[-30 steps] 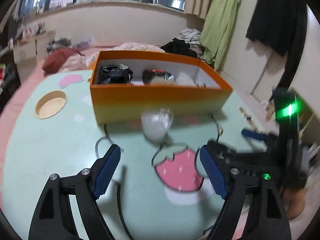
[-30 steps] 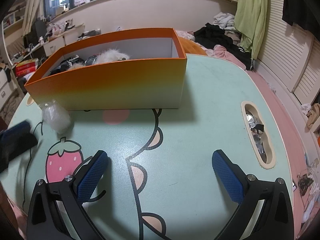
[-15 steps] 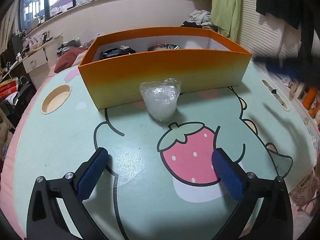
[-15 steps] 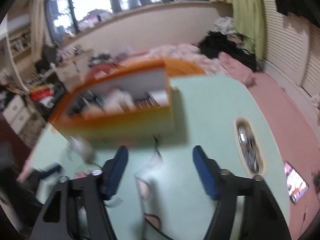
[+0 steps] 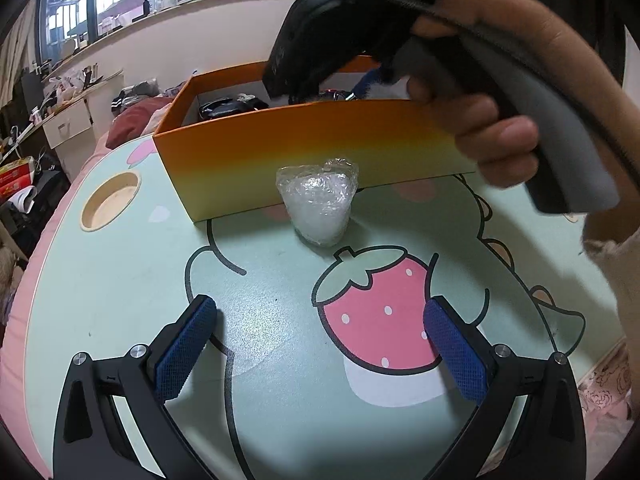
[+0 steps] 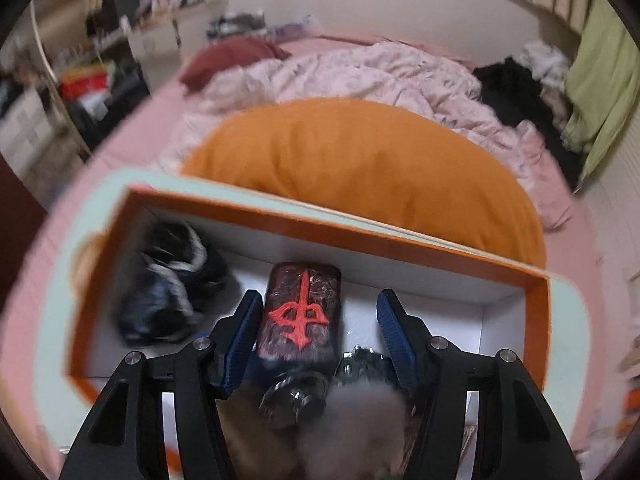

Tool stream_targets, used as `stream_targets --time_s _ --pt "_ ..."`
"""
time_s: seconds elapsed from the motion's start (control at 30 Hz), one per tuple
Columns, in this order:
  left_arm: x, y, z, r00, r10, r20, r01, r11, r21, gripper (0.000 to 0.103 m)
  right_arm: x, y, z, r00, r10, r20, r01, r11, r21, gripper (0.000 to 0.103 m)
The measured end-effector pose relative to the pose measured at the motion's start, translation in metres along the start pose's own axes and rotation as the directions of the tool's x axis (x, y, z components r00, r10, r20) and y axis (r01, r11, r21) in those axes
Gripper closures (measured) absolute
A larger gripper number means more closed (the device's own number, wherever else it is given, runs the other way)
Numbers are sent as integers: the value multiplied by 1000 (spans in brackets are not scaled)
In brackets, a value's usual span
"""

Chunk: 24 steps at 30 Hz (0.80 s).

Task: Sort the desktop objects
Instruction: 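Grasp the black case with red emblem in the box with right tool, set on table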

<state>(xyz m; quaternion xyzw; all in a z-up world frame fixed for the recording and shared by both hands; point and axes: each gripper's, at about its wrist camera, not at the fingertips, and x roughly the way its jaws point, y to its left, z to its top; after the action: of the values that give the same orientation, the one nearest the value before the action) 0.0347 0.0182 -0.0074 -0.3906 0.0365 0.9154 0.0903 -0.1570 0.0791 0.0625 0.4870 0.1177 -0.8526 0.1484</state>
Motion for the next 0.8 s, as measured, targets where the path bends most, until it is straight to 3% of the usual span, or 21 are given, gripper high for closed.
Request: stream_targets --time_s 0.03,0.13,0.2,0.27,0.33,0.4,0.47,0.53,0.67,0.73,0.8 --pt "-1 2 1 1000 -1 1 1 1000 1 0 5 -5 -2 999 47 -10 -47 999 17 65" --pt "-2 3 2 1000 -1 1 1 1000 1 0 -7 -23 -8 989 139 52 -143 986 81 65" --pt "-2 5 2 1000 -2 1 2 1000 0 0 -37 -35 -18 972 144 186 -166 980 111 65" --pt "-2 5 2 1000 -2 2 2 1000 1 0 -78 -47 -34 929 166 331 -219 967 129 65" --pt "-3 7 2 1000 -3 3 3 1000 1 0 -122 -59 -63 867 220 446 -303 945 124 65" --pt "-3 6 3 1000 -2 3 2 1000 0 0 -144 -67 -92 848 247 470 -339 933 122 65" --pt "-4 5 2 1000 3 5 -3 1000 -6 0 -148 -72 -125 860 263 438 -347 930 121 65" --pt "-4 5 3 1000 8 6 -8 1000 -11 0 -139 -69 -149 886 260 384 -325 939 113 65" --pt "0 9 8 1000 13 8 -13 1000 -18 0 -99 -56 -168 949 116 293 -158 980 122 65" --pt "-1 10 7 1000 13 9 -13 1000 -19 0 -79 -54 -172 961 74 268 -118 981 151 65" --pt "-1 9 7 1000 11 10 -11 1000 -20 0 -66 -57 -174 965 86 249 -132 976 175 64"
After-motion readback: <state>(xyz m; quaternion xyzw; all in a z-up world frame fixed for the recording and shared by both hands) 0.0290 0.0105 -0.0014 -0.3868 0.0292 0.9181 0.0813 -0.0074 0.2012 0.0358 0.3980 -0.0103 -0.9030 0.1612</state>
